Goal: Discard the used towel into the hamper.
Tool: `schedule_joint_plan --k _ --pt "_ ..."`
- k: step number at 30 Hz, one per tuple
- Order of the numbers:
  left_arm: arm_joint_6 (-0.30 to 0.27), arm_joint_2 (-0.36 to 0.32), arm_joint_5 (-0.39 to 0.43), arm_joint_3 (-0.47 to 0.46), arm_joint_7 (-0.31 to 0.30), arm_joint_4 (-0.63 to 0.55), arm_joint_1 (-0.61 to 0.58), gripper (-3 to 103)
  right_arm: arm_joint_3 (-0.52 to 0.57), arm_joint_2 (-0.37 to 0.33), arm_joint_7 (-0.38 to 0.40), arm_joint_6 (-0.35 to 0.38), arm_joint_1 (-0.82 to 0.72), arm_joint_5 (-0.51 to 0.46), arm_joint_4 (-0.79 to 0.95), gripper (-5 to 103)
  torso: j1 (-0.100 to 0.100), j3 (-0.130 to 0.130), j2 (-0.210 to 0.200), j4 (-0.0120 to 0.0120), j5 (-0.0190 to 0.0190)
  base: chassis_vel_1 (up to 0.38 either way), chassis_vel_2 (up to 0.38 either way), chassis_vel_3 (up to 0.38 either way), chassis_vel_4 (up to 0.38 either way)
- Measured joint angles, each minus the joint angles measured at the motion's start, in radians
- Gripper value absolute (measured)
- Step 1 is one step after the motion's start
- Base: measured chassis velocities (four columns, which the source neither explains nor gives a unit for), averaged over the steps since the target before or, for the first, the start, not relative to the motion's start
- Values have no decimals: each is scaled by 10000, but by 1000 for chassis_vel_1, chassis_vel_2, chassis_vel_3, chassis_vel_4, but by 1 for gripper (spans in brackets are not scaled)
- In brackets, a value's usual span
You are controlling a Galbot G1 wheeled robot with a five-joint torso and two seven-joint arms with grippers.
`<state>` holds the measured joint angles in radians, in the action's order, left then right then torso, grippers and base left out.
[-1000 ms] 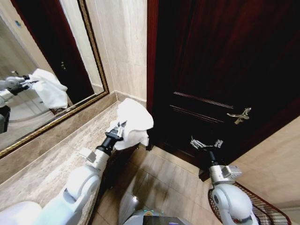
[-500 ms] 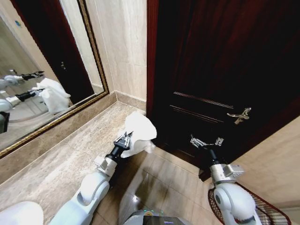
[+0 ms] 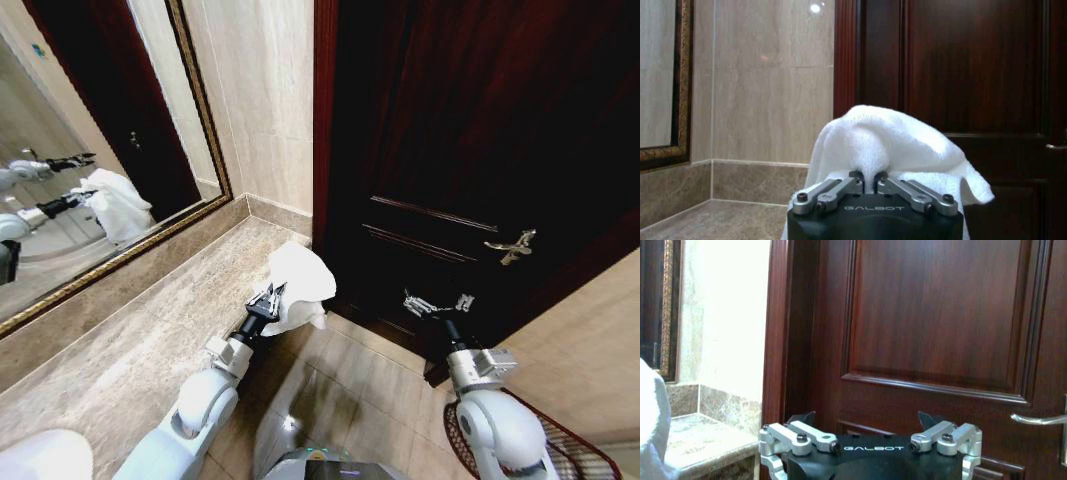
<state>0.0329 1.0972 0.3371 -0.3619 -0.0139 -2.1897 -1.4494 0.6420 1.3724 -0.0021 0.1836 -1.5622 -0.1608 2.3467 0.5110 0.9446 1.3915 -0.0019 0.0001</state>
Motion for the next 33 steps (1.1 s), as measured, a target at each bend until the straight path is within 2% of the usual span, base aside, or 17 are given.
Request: schedule_joint_plan --k 17,33 --pt "10 138 -78 -48 1 -57 20 7 -14 57 8 -91 -151 129 -84 100 2 0 -1 0 0 3 -3 -6 4" --pt "139 189 -98 -73 90 -93 7 7 5 52 19 -173 -257 143 3 100 -3 -2 1 1 -1 110 -110 -112 109"
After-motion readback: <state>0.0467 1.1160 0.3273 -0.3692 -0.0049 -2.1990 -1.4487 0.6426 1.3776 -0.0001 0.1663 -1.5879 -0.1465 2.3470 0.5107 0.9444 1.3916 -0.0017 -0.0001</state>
